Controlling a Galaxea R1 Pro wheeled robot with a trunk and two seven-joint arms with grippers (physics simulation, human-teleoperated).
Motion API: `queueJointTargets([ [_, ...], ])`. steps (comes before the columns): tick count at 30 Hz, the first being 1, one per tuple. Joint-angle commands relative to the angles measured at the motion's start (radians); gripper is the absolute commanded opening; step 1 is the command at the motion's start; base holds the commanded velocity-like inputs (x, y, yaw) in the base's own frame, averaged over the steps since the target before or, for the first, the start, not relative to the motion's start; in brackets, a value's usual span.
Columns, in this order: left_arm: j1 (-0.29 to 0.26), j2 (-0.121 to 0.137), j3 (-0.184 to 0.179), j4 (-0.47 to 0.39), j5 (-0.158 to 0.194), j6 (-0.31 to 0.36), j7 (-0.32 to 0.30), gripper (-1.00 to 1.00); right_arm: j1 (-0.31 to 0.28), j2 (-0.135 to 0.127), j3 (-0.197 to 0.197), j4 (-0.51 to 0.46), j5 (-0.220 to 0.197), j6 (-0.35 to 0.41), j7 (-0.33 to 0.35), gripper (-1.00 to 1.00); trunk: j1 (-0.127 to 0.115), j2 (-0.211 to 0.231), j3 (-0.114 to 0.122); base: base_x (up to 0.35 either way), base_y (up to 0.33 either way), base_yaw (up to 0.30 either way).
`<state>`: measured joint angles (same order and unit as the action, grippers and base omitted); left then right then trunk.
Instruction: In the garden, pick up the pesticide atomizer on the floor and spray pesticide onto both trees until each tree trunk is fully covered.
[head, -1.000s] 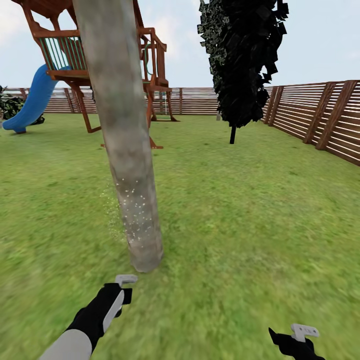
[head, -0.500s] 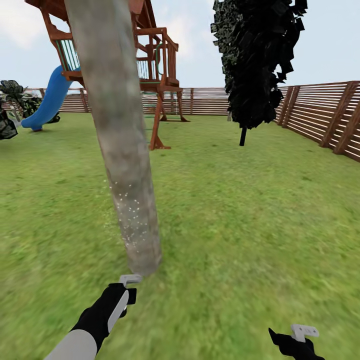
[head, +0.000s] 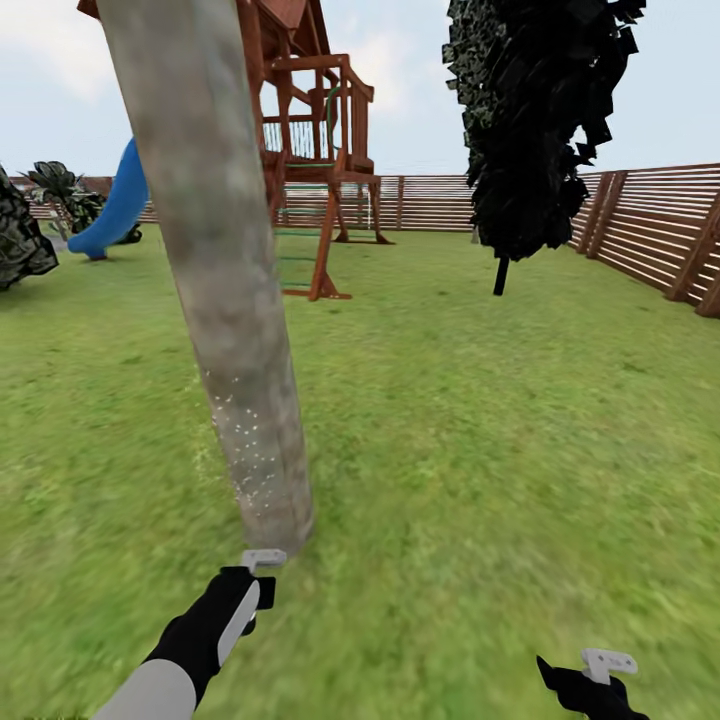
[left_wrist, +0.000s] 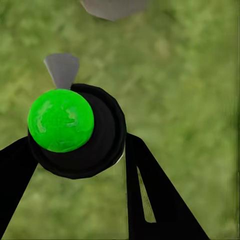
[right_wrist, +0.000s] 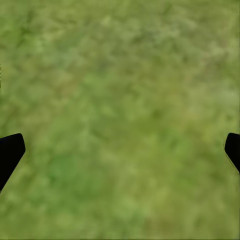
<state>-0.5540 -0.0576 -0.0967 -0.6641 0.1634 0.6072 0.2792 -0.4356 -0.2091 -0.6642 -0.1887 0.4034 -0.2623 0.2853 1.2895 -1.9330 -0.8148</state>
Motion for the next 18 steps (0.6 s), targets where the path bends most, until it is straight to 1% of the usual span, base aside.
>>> queueJointTargets([
  [1, 0.0, -0.002, 0.0, 0.0, -0.002, 0.0, 0.0, -1.0, 0.0, 0.0, 0.0, 0.0, 0.0, 0.0, 0.0, 1.0, 0.0, 0.0, 0.0, 0.151, -0.252, 0.275],
  [2, 0.0, -0.003, 0.0, 0.0, -0.003, 0.0, 0.0, -1.0, 0.0, 0.0, 0.0, 0.0, 0.0, 0.0, 0.0, 1.0, 0.0, 0.0, 0.0, 0.151, -0.252, 0.272],
  [4, 0.0, -0.004, 0.0, 0.0, -0.004, 0.0, 0.0, -1.0, 0.0, 0.0, 0.0, 0.0, 0.0, 0.0, 0.0, 1.0, 0.0, 0.0, 0.0, 0.151, -0.252, 0.104],
  [7, 0.0, -0.004, 0.0, 0.0, -0.004, 0.0, 0.0, -1.0, 0.0, -0.001, 0.0, 0.0, 0.0, 0.0, 0.0, 1.0, 0.0, 0.0, 0.0, 0.101, -0.262, 0.019],
  [11, 0.0, -0.004, 0.0, 0.0, -0.004, 0.0, 0.0, -1.0, 0.0, 0.0, 0.0, 0.0, 0.0, 0.0, 0.0, 1.0, 0.0, 0.0, 0.0, 0.01, -0.274, 0.021],
  [18, -0.001, -0.003, 0.0, 0.0, -0.004, 0.0, 0.001, -1.0, 0.0, 0.0, 0.0, 0.0, 0.0, 0.0, 0.0, 1.0, 0.0, 0.0, 0.0, 0.0, -0.276, 0.253],
])
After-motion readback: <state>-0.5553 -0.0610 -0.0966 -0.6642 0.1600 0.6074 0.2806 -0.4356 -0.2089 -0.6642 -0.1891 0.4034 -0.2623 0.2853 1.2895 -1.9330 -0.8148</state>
